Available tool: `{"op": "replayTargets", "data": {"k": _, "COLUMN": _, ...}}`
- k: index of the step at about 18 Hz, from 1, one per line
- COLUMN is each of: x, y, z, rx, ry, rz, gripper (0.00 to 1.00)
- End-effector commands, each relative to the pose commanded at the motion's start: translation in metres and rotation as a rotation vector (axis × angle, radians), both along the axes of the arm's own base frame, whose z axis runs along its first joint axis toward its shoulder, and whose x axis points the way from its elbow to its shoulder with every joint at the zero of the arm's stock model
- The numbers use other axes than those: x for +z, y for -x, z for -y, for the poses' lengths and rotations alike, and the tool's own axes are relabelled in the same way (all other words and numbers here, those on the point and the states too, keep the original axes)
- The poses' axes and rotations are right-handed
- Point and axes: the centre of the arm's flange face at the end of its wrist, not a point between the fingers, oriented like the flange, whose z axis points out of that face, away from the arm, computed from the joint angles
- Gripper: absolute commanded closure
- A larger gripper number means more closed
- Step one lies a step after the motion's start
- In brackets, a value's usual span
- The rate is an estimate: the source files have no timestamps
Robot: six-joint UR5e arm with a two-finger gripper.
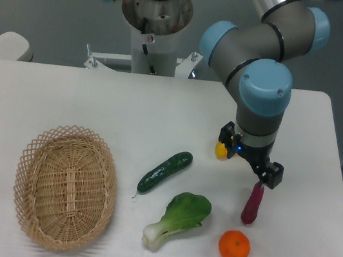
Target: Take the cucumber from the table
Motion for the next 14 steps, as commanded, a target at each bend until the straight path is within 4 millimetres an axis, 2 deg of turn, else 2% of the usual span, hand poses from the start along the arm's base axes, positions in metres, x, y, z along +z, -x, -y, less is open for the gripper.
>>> {"op": "replayTargets", "data": {"k": 4, "x": -0.006, "y": -0.002, "z": 0.001, "rx": 0.000, "ry": 0.003, "rz": 0.011, "gripper": 0.00}}
{"op": "replayTargets", "data": {"k": 8, "x": -0.020, "y": -0.009, "z": 0.009, "rx": 0.009, "ry": 0.019, "rz": 0.036, "gripper": 0.00}}
{"op": "replayTargets", "data": {"k": 13, "x": -0.059, "y": -0.034, "z": 0.022, "rx": 0.055, "ry": 0.053, "rz": 0.111, "gripper": 0.00}}
{"op": "replayTargets", "data": {"k": 14, "x": -0.062, "y": -0.040, "z": 0.026, "rx": 0.069, "ry": 0.053, "rz": 0.119, "gripper": 0.00}}
